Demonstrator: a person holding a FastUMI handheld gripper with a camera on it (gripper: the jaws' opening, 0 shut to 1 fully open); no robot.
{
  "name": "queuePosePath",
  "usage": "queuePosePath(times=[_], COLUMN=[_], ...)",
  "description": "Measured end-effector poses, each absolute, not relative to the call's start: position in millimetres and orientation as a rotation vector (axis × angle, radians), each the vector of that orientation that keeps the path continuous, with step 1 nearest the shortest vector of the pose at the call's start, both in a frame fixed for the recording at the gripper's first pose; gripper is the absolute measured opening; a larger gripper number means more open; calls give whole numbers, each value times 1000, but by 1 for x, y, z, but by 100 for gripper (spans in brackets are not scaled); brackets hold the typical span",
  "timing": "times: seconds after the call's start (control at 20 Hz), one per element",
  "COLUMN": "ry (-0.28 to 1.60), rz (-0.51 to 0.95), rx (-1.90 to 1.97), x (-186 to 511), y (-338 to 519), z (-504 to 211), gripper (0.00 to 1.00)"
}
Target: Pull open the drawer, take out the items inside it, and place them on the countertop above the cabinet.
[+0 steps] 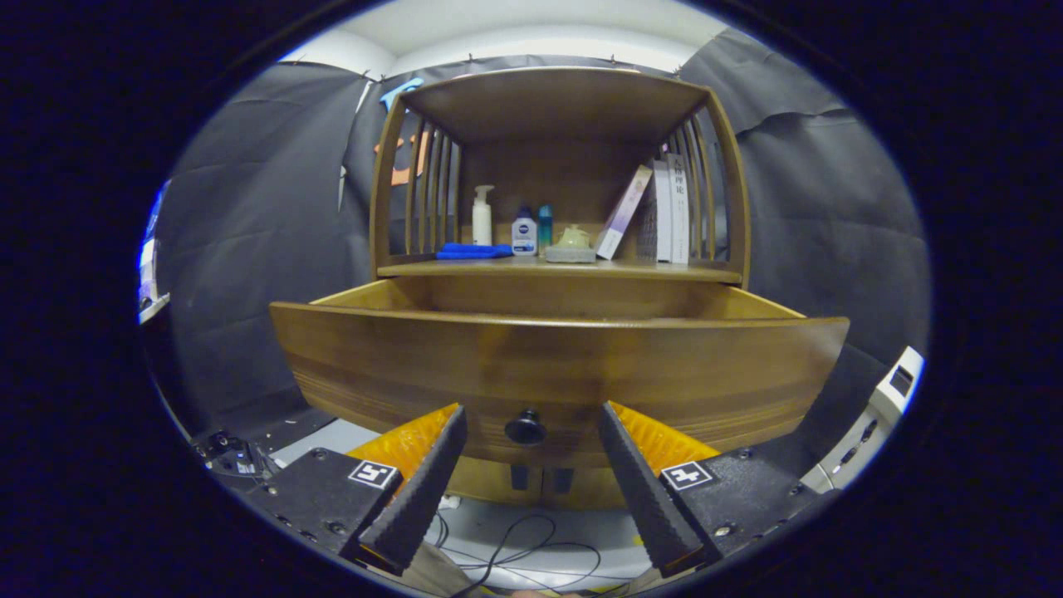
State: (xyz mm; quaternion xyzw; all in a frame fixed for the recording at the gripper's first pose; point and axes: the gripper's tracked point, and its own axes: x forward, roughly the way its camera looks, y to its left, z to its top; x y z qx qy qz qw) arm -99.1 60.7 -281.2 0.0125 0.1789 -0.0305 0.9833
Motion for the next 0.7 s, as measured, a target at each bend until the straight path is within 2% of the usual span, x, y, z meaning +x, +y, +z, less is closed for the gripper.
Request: queuePosePath(times=[0.55, 0.7], ry=[338, 342], rz=[-197, -189], rx=[-31, -15], x=[-85, -77], y=[56, 59], z=[-286, -290], gripper=[99, 100])
